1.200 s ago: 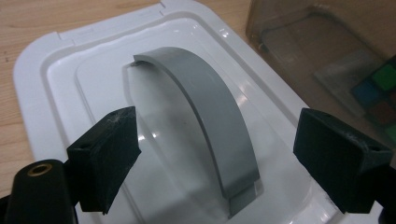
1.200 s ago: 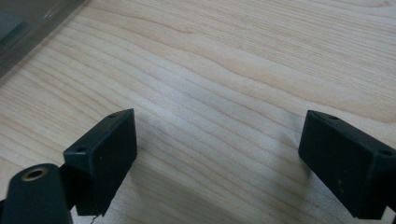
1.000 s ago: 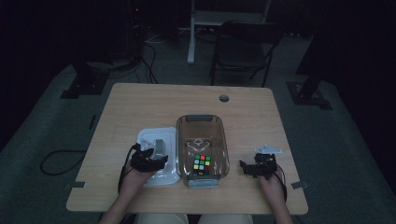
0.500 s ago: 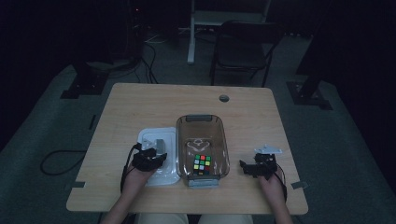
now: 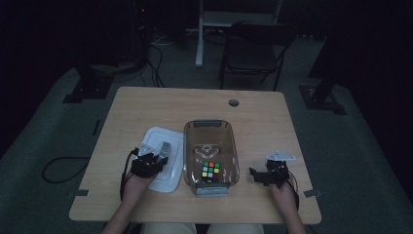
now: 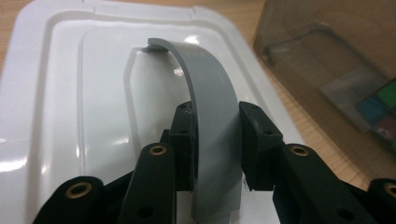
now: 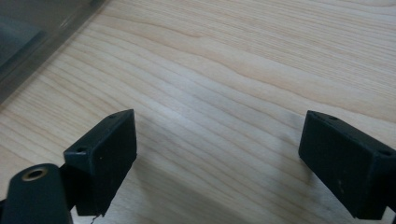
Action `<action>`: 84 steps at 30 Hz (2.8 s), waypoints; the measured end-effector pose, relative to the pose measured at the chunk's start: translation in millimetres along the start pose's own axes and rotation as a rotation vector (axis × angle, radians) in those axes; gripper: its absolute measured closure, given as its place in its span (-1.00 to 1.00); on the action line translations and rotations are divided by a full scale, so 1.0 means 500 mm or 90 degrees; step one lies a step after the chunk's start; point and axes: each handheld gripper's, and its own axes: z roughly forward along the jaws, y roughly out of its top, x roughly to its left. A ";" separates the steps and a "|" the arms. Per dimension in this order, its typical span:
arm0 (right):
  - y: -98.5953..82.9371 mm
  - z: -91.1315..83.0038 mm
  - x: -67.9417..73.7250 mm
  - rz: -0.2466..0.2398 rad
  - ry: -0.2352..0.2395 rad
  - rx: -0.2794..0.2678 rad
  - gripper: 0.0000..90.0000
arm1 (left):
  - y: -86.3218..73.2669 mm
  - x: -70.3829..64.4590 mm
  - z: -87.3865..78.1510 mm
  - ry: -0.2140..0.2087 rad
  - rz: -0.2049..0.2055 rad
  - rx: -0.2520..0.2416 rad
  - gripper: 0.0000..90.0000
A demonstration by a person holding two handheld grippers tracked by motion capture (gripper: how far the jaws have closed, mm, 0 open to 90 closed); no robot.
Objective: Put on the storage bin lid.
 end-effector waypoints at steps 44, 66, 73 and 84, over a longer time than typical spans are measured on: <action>0.056 0.037 0.201 -0.077 0.156 0.008 -0.74 | 0.124 0.041 -0.212 -0.035 -0.005 -0.138 0.59; 0.064 0.052 0.212 -0.101 0.140 0.002 -0.74 | 0.182 -0.053 -0.163 -0.188 0.064 -0.113 0.59; 0.063 0.029 0.143 -0.031 0.088 -0.036 -0.74 | 0.191 -0.077 -0.130 -0.216 0.067 -0.088 0.59; 0.051 0.041 0.114 -0.007 0.075 -0.024 -0.74 | 0.198 -0.118 -0.076 -0.228 0.071 -0.042 0.58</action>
